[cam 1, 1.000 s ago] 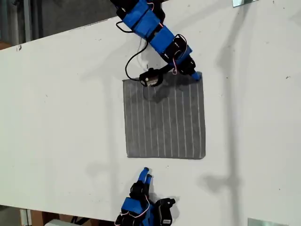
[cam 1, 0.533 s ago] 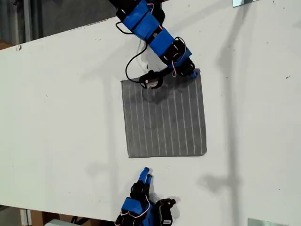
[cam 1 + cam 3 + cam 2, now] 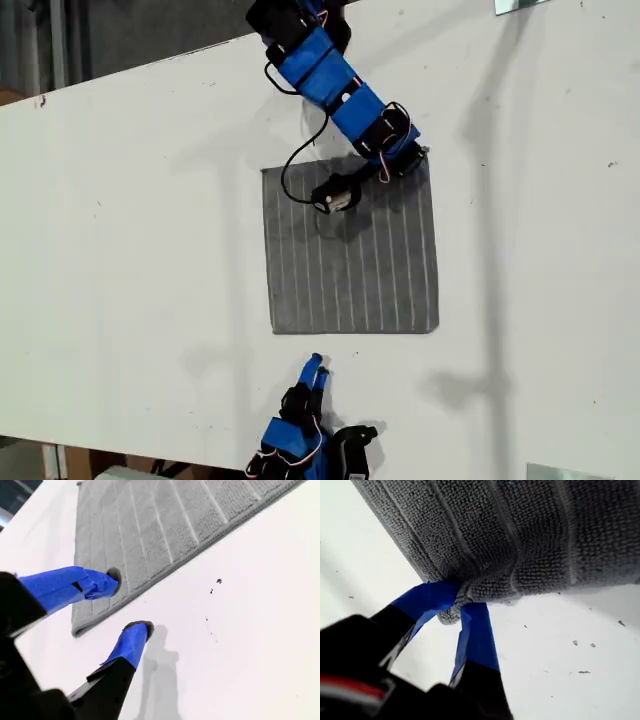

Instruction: Grasp corners of a square towel and fold twice.

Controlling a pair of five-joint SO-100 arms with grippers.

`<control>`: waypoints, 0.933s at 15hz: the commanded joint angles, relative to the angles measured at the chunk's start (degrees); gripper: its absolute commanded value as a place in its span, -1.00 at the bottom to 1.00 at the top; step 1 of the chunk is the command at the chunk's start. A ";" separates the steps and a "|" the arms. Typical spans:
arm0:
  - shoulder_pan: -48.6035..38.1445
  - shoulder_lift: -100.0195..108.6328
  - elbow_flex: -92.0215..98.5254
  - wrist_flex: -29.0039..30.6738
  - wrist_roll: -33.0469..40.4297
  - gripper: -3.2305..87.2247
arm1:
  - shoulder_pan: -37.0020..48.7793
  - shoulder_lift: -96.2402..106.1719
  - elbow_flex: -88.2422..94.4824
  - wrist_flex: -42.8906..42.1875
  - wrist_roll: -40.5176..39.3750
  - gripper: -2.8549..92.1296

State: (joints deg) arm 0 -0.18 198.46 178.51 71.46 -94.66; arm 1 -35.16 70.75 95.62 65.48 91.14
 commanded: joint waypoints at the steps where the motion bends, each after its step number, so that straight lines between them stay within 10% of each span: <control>1: 4.04 0.26 -4.75 -4.04 -0.62 -0.55 | 1.85 1.05 -1.67 1.58 -0.79 -0.94; 9: 12.39 -58.80 -44.47 -8.26 -0.26 -0.59 | 8.88 5.10 -5.63 7.82 -7.29 -0.94; 14: 23.91 -102.83 -79.80 0.09 -7.56 -0.57 | 8.26 5.80 -4.92 7.91 -6.59 -0.94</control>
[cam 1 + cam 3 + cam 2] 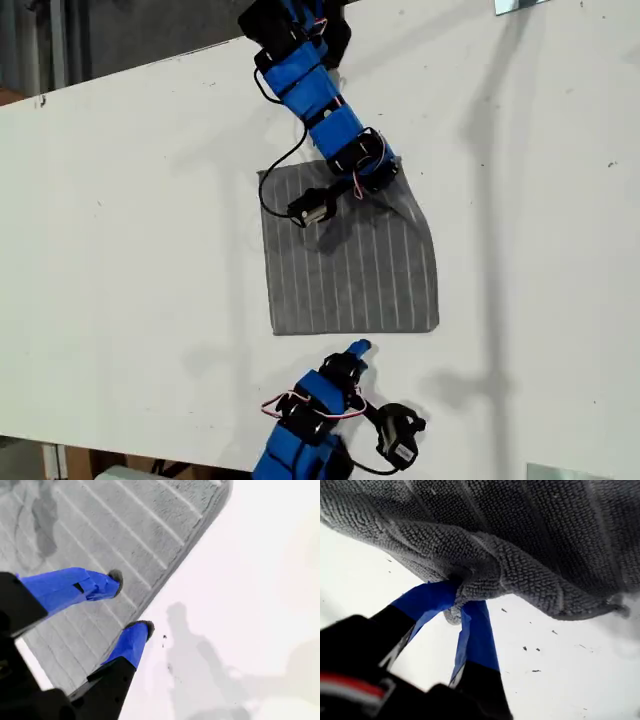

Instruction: Grasp corners of a square towel and fold twice.

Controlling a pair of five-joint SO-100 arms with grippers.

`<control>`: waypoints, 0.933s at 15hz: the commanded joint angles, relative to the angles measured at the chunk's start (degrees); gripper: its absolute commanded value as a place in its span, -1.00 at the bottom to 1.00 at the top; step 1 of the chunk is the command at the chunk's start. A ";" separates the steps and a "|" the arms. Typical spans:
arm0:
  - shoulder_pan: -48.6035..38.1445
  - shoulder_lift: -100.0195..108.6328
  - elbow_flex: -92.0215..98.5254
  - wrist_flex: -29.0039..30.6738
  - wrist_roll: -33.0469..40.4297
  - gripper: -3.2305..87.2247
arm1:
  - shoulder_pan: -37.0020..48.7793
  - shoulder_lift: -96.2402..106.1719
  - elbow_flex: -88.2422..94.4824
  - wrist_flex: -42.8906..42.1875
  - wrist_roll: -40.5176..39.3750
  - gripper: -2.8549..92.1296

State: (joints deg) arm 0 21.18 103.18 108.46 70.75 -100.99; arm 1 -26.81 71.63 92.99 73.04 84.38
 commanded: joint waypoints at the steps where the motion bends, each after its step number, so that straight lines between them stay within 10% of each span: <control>1: 3.78 -11.69 -13.18 -0.70 -2.02 -0.57 | -0.26 5.01 -2.29 0.35 0.35 -0.94; 8: 7.29 -33.05 -21.62 -13.54 -4.04 -0.52 | -1.49 6.77 -2.20 1.14 1.23 -0.94; 14: 10.46 -38.94 -31.46 -12.57 -5.36 -0.52 | -1.32 6.50 -2.29 1.76 1.32 -0.94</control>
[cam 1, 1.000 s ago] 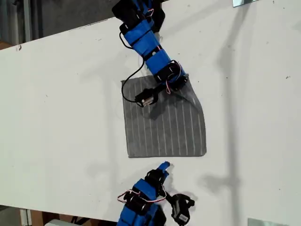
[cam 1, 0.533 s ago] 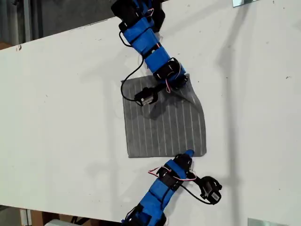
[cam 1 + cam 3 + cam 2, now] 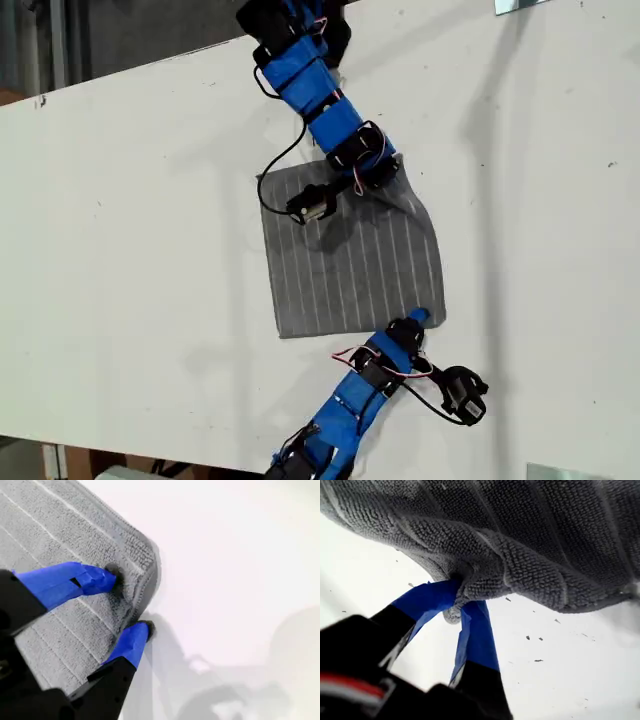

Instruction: Grasp corners of a square towel and fold twice.

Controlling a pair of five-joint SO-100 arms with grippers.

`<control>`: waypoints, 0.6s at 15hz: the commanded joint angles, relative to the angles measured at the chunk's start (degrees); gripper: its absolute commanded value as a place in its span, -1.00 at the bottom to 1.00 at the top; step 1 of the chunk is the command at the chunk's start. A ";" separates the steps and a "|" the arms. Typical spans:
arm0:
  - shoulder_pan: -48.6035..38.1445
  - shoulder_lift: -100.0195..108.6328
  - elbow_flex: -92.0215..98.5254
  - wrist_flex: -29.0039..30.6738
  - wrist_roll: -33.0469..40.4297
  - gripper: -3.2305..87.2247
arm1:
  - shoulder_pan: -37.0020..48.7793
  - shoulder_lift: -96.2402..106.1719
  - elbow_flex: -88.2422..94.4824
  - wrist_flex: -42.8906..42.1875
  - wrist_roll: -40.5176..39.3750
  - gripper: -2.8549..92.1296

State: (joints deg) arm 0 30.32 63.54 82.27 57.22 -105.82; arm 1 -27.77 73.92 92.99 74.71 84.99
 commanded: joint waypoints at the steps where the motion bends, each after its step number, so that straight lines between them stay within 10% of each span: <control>1: 1.76 -0.88 -10.11 4.66 -0.62 -0.53 | -0.35 4.04 -2.29 -0.09 0.62 -0.94; 9: 0.09 -7.73 -18.46 8.44 2.81 -0.52 | -1.23 3.69 -3.25 -0.18 0.53 -0.94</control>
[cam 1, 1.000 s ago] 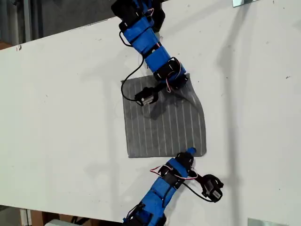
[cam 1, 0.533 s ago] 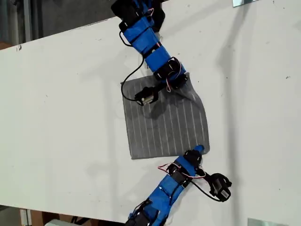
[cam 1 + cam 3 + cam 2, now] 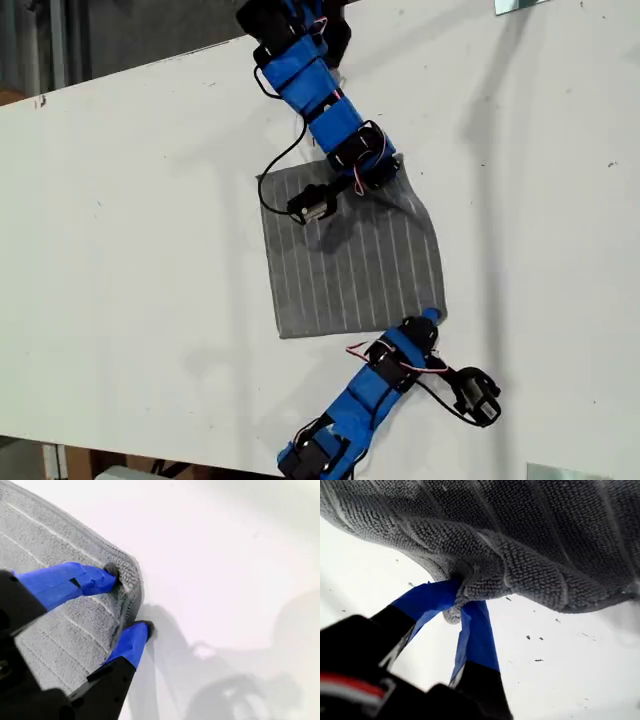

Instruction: Grasp corners of a square towel and fold twice.

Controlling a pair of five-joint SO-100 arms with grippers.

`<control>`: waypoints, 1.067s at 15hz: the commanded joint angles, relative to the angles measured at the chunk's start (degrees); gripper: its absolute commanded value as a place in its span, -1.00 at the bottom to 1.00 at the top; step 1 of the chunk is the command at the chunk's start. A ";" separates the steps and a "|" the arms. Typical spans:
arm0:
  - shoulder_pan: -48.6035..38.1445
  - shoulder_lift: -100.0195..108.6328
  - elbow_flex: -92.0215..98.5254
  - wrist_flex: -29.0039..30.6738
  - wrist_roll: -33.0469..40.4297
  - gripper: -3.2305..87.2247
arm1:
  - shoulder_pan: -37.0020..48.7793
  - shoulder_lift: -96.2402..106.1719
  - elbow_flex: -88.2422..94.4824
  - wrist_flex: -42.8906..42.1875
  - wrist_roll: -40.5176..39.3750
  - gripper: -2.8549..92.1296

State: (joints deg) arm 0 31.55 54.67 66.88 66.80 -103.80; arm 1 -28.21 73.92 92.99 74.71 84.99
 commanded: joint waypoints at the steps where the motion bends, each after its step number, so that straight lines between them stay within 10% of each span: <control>1: -1.23 0.79 -3.08 -1.41 0.97 -0.52 | -0.88 3.78 -3.25 -0.18 0.53 -0.94; 8: -3.96 -3.60 -5.54 -4.48 3.34 -0.94 | -0.97 3.43 -4.48 0.00 0.18 -0.94; 16: -6.94 7.29 -17.93 19.25 4.75 -0.94 | -1.05 9.32 -15.12 15.56 2.37 -0.94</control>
State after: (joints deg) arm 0 26.63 55.20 52.12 82.79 -99.84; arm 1 -29.53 77.96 81.65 87.71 86.40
